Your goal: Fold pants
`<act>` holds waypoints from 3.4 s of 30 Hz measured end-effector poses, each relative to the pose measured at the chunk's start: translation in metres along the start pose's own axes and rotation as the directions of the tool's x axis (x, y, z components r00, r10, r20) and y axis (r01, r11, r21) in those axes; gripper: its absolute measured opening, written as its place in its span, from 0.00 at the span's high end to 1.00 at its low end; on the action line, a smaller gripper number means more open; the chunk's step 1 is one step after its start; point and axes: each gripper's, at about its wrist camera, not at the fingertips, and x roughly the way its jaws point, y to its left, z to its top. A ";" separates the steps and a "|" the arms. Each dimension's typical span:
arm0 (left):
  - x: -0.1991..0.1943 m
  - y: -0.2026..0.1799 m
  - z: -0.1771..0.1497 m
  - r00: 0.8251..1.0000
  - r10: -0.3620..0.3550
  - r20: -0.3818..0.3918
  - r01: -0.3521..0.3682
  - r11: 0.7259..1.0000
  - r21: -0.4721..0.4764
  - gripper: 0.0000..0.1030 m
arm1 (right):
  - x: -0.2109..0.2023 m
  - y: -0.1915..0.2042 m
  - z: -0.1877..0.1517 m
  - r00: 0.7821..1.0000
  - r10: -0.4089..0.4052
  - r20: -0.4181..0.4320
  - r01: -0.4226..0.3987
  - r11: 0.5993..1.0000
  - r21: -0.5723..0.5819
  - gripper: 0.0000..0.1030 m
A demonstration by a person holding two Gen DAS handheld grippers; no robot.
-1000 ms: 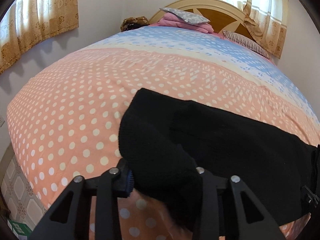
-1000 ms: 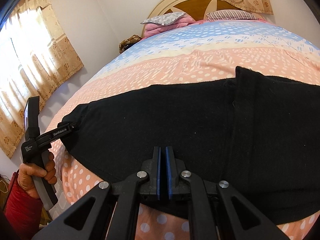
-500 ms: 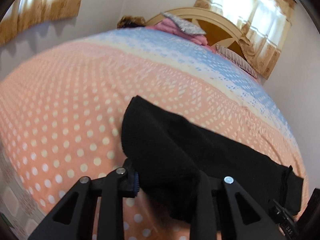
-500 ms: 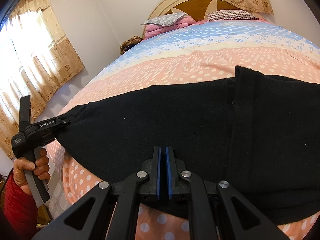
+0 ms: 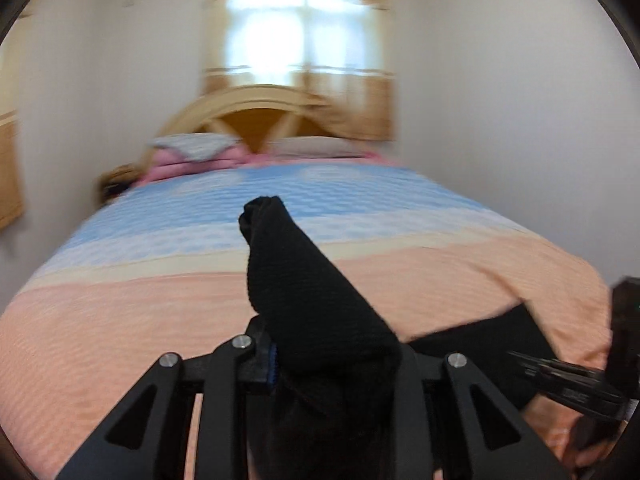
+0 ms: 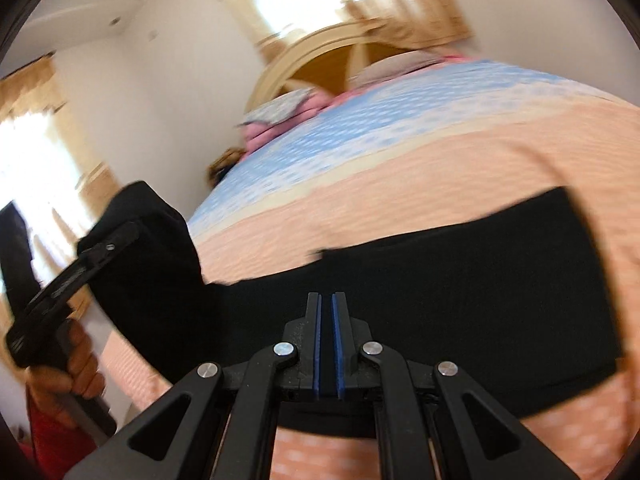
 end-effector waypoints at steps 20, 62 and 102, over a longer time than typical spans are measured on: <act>0.037 -0.149 -0.067 0.972 -0.167 -0.167 0.222 0.886 0.407 0.30 | -0.067 -0.105 -0.006 0.999 -0.020 0.040 0.009 0.964 0.264 0.94; 0.048 0.005 -0.030 0.967 0.149 -0.206 -0.144 0.989 0.036 0.03 | -0.017 -0.088 0.018 0.954 -0.297 0.028 0.296 0.931 -0.212 0.77; 0.071 -0.032 -0.067 0.913 0.181 -0.365 -0.170 0.983 0.063 0.00 | 0.034 -0.059 0.047 0.921 -0.390 -0.004 0.376 0.892 -0.250 0.75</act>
